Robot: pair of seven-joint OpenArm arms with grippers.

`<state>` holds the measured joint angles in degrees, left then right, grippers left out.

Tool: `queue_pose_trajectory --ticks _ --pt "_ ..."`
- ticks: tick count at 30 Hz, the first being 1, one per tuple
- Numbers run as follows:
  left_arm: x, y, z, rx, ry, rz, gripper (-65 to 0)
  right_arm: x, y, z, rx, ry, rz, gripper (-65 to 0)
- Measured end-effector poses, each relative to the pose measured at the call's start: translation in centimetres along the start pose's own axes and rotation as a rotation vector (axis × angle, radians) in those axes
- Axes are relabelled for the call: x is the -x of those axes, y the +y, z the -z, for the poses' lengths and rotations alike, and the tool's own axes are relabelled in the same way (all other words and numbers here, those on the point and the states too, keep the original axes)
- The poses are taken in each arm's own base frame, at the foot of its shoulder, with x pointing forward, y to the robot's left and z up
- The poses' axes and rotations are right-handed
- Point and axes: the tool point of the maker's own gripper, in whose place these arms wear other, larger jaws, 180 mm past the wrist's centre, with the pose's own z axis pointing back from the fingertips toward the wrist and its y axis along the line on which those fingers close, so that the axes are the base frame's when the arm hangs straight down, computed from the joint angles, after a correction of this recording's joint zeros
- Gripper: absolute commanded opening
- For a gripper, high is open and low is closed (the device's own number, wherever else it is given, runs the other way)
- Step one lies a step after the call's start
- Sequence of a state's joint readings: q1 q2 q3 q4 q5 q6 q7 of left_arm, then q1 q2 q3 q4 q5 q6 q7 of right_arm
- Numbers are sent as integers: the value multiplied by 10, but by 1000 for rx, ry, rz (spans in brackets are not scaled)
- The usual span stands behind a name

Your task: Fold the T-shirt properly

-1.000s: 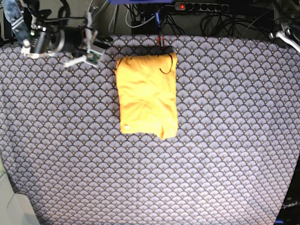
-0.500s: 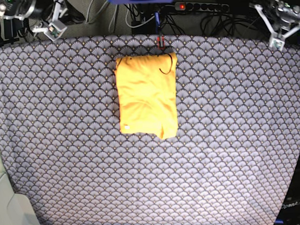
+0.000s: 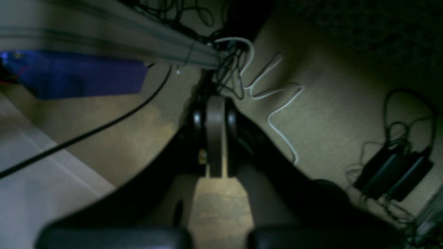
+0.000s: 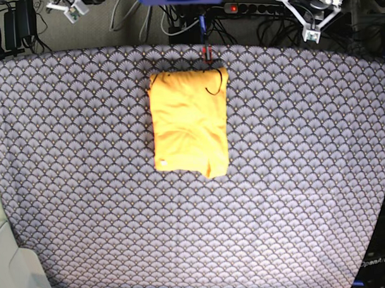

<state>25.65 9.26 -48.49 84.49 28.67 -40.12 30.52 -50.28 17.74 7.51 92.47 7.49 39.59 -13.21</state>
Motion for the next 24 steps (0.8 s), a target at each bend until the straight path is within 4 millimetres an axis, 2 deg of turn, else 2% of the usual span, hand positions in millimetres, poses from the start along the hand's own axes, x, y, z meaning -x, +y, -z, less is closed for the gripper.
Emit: queue_pose_trajectory --ticks 4,7,11,14,20,24 --pt "17 -17 25 77 -58 -122 -650 36 4 18 9 31 87 -650" --pt "24 -35 37 129 -148 -211 -650 46 0 33 35 -19 189 -650" --pt "34 -50 44 162 -224 -310 -650 65 -17 41 85 -50 290 -650" --pt "39 -55 49 174 -261 -375 -650 85 -19 48 99 -47 367 -650" --pt "66 -71 71 265 -173 -468 -650 116 -32 79 145 -71 583 -650" --pt "75 -80 78 303 -153 -532 -650 138 -46 81 228 -96 743 -650"
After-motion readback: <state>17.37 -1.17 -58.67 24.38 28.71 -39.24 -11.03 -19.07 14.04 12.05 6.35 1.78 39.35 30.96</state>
